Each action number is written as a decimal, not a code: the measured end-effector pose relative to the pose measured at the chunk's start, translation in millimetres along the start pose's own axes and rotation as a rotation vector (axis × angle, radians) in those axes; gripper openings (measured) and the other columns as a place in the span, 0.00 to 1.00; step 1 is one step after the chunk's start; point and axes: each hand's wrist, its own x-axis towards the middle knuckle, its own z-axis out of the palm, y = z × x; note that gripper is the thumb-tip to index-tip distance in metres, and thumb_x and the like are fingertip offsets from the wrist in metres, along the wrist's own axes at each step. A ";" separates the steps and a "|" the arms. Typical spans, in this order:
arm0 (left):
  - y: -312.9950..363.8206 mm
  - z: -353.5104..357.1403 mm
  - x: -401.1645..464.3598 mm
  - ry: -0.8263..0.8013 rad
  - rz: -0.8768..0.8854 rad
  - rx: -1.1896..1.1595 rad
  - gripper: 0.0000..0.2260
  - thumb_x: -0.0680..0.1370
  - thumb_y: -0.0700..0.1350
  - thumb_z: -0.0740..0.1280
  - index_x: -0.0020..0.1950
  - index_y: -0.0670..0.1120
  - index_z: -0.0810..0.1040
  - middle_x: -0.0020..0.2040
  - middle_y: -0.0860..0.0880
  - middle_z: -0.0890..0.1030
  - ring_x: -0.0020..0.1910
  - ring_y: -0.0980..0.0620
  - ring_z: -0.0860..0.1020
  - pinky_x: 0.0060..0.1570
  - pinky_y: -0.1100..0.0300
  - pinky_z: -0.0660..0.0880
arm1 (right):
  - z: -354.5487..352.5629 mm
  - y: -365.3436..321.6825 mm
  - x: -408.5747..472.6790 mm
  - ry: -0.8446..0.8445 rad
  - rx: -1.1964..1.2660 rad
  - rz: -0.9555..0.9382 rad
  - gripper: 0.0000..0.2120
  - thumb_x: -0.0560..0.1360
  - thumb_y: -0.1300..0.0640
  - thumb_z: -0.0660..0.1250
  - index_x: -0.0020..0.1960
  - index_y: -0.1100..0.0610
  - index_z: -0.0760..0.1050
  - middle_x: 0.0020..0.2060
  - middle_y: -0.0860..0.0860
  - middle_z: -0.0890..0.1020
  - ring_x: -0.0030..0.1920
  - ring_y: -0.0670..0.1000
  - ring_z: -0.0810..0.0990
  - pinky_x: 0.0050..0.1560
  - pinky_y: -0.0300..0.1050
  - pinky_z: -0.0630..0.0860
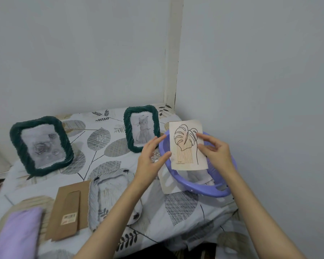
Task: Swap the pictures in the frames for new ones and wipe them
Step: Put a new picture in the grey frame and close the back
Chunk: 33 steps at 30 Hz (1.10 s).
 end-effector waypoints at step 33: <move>-56.8 -161.1 -96.2 0.061 -0.446 0.019 0.25 0.71 0.34 0.71 0.67 0.44 0.71 0.63 0.45 0.75 0.57 0.53 0.75 0.53 0.69 0.72 | 172.6 -2.5 -70.2 -0.708 -0.207 0.148 0.19 0.70 0.70 0.69 0.59 0.59 0.77 0.35 0.48 0.70 0.34 0.45 0.69 0.37 0.31 0.70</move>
